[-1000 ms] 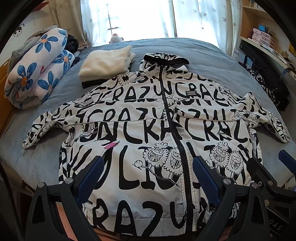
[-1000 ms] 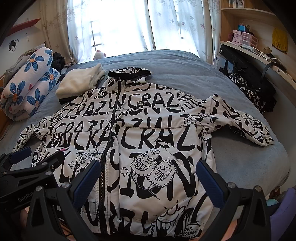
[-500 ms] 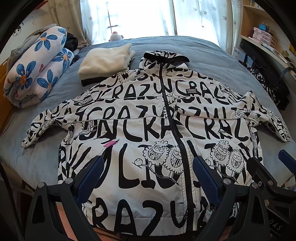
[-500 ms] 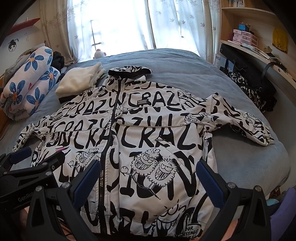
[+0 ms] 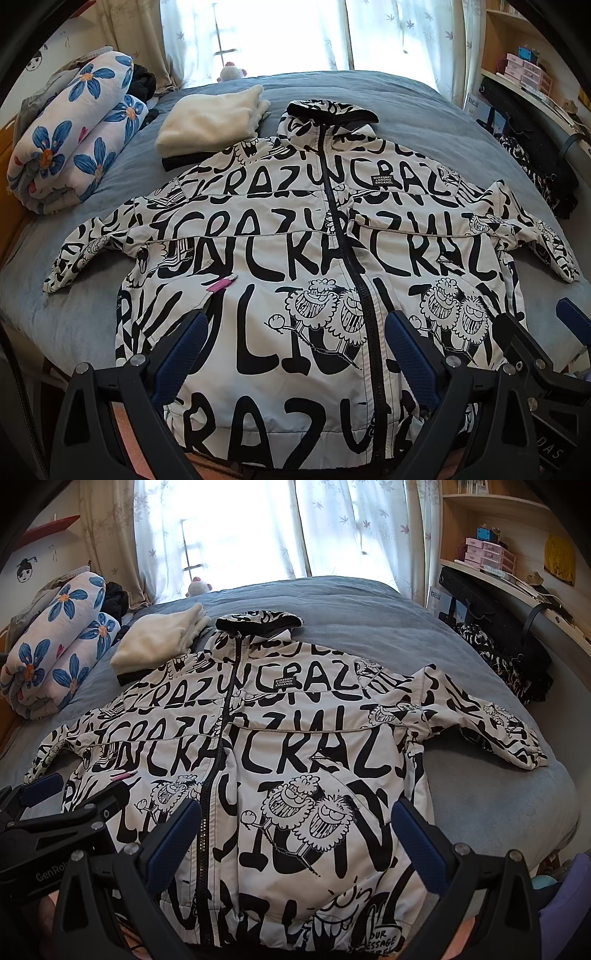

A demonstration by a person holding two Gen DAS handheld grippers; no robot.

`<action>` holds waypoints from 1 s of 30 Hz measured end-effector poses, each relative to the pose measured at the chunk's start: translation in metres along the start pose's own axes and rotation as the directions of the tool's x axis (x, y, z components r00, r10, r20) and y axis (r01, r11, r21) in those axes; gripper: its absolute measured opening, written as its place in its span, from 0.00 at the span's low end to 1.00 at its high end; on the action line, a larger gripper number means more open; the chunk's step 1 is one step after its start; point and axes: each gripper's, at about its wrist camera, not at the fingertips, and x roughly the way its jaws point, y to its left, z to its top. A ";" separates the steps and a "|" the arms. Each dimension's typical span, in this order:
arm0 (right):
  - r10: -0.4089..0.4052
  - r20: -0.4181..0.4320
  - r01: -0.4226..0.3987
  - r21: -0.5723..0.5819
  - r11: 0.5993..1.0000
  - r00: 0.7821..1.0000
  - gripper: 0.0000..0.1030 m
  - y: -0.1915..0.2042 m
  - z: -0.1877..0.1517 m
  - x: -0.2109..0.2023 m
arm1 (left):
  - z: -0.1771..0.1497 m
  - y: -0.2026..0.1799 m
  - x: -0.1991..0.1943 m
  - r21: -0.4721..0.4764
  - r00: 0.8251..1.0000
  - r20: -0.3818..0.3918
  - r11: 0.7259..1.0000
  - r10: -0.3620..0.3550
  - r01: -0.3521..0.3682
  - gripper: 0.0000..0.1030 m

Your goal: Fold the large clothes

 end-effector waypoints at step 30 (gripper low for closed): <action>0.003 -0.003 -0.003 0.003 1.000 1.000 1.00 -0.003 0.000 0.002 | 0.000 0.000 0.001 0.002 1.000 0.000 1.000 0.003 -0.003 0.92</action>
